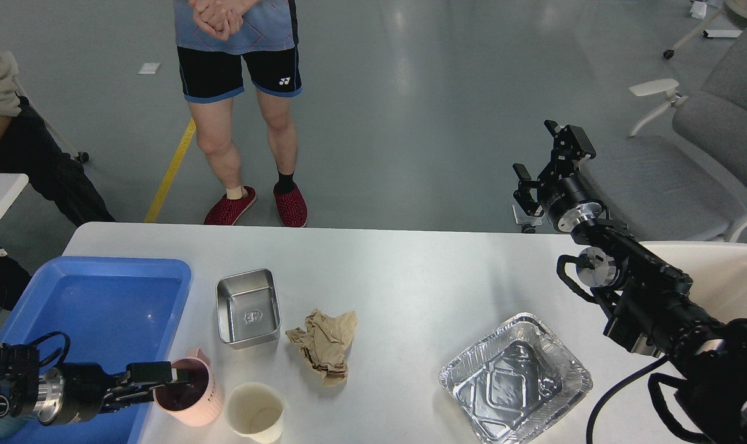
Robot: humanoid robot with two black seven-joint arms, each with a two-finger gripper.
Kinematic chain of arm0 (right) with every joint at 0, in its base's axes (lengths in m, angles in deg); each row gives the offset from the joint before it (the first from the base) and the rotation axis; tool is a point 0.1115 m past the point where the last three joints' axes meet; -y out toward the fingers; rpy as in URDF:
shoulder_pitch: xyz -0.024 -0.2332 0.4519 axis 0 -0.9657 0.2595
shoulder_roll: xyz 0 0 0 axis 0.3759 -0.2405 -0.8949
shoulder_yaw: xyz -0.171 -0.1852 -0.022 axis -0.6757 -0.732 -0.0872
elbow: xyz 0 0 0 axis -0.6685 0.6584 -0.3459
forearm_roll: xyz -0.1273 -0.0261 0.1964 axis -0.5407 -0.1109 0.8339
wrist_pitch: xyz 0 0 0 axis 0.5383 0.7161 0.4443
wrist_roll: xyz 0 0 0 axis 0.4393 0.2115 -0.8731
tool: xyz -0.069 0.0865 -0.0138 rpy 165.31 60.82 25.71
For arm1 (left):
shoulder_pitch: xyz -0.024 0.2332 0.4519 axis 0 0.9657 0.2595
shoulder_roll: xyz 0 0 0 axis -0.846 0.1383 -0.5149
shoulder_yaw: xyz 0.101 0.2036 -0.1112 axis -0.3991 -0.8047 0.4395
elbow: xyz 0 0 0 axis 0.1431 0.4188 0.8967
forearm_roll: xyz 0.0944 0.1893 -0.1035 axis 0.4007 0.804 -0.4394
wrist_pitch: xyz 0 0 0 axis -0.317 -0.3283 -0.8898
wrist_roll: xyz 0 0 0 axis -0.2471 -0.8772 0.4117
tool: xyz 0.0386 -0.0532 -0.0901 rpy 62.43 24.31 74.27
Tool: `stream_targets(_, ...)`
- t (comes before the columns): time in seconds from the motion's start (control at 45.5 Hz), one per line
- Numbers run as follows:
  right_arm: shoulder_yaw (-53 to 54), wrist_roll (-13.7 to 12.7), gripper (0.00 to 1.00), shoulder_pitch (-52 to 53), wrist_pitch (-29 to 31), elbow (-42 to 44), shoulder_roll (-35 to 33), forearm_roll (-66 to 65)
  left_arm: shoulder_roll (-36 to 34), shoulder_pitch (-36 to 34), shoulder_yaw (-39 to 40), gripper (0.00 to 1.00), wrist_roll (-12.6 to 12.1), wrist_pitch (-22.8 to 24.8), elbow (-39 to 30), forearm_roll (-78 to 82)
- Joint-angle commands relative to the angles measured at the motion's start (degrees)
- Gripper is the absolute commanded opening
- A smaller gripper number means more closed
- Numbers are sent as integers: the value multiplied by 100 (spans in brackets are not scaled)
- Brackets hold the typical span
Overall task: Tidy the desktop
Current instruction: 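Grasp the purple-filled cup with the left gripper, then lift the cup with the left gripper and pour it over the blue tray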
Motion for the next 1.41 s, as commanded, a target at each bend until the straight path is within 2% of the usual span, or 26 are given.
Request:
stream_targets(0.0,0,0,100,0,0,-3,0,1,8,-2,-26,75,18,7,8,9)
stream_targets(0.308,-8,-9,100,9,0,-3,0,1,-53,-46,-184,50,-17,16,8,35)
stream_targets(0.33,-8,-9,100,0,0,-3,0,1,-62,-54,-184,46,-43,16,8,35)
stream_targets(0.396,-8,-9,100,0,0,-3,8,1,-62,-98,-210,41,-148,16,8,44)
stream_targets(0.527,-8,-9,100,0,0,-3,44,1,-97,-125,-211,23,-491,33,8,35)
stream_targets(0.659,0,-17,100,9,0,-3,44,1,-124,-177,-202,13,-544,60,8,35)
stream_targets(0.769,-8,-17,100,9,0,-3,52,1,-124,-221,-202,2,-684,60,8,44)
stream_targets(1.099,-8,-17,100,9,0,-3,61,1,-124,-239,-202,0,-746,51,-1,211)
stream_targets(1.384,-8,-17,100,18,0,-3,61,1,-369,-616,-263,0,-746,147,-255,246)
